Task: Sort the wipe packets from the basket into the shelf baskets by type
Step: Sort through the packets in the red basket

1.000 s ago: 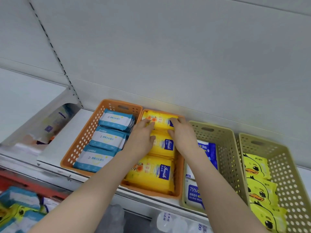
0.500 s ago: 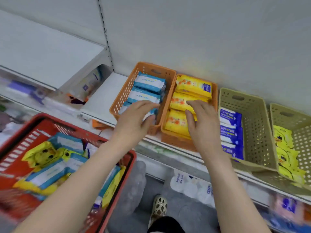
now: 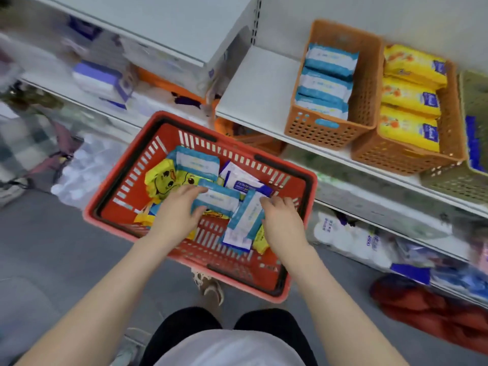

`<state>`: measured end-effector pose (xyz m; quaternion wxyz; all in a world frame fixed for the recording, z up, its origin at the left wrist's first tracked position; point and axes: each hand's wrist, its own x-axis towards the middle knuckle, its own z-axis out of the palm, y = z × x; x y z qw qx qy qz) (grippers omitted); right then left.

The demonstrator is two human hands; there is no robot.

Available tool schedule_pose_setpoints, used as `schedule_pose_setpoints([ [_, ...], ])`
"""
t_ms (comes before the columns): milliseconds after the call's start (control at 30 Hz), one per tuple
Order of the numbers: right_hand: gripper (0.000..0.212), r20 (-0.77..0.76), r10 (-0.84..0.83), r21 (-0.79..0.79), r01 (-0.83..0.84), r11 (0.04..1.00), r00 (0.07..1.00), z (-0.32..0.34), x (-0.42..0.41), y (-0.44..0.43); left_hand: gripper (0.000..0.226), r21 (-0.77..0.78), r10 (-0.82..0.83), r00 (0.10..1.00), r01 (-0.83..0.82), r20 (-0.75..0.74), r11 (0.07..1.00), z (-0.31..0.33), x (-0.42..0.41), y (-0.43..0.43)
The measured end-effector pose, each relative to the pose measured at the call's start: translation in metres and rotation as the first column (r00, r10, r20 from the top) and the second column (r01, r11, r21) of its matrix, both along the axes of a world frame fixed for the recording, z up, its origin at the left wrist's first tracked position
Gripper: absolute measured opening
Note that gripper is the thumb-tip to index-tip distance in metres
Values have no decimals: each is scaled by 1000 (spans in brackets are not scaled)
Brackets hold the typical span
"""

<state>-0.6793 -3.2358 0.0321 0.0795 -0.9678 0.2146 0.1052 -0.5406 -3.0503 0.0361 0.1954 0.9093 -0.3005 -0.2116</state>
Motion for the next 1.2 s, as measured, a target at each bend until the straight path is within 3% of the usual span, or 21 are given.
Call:
schedule_pose_setpoints([
  [67,45,-264,-101,-109,74,991,959,-9,17,0,45,32,-14,1000,15,-25,999,-6,2,9],
  [133,50,-494,-151,-239,33,970,856,-16,29,0,47,44,-22,998,24,-54,999,-11,4,15],
  [200,53,-592,-157,-286,-24,958,790,-23,38,6,48,37,-16,997,19,-81,999,-17,7,19],
  [300,37,-518,-163,-229,47,972,840,-27,44,12,49,31,-23,995,26,-97,999,-22,9,20],
  [367,34,-467,-149,-62,136,989,872,-30,43,10,51,43,-38,995,42,-94,998,-24,8,19],
  [433,34,-341,-232,132,291,948,911,-28,41,8,56,50,-49,994,54,-98,997,-26,9,18],
  [533,31,-145,-468,468,477,743,872,-13,46,8,78,44,-123,971,134,-204,990,-25,9,11],
  [633,22,-169,-603,795,469,384,780,0,56,16,97,-16,-160,894,169,-419,985,-21,0,-8],
  [700,18,-232,-632,912,391,122,739,5,64,20,81,-12,-76,920,77,-385,997,-25,-7,-19],
  [767,20,-245,-634,942,334,23,734,0,68,17,49,-4,65,959,-69,-275,998,-30,-9,-23],
  [800,26,-206,-626,930,349,113,752,-5,69,12,40,-15,153,948,-164,-280,986,-29,-8,-23],
  [867,43,-46,-537,707,408,578,842,-23,67,-2,40,-13,323,873,-352,-366,936,-26,-1,-17],
  [900,51,17,-479,545,394,740,878,-32,66,-7,43,-7,372,841,-408,-394,913,-23,2,-13],
  [933,56,47,-425,434,365,824,904,-41,65,-9,46,-18,394,829,-437,-398,899,-21,5,-9],
  [1033,60,46,-297,252,277,927,954,-76,71,0,50,-63,427,805,-493,-413,868,-19,18,2],
  [1200,35,-28,-325,76,326,942,945,-95,78,7,67,-76,476,590,-676,-653,733,-35,43,16],
])
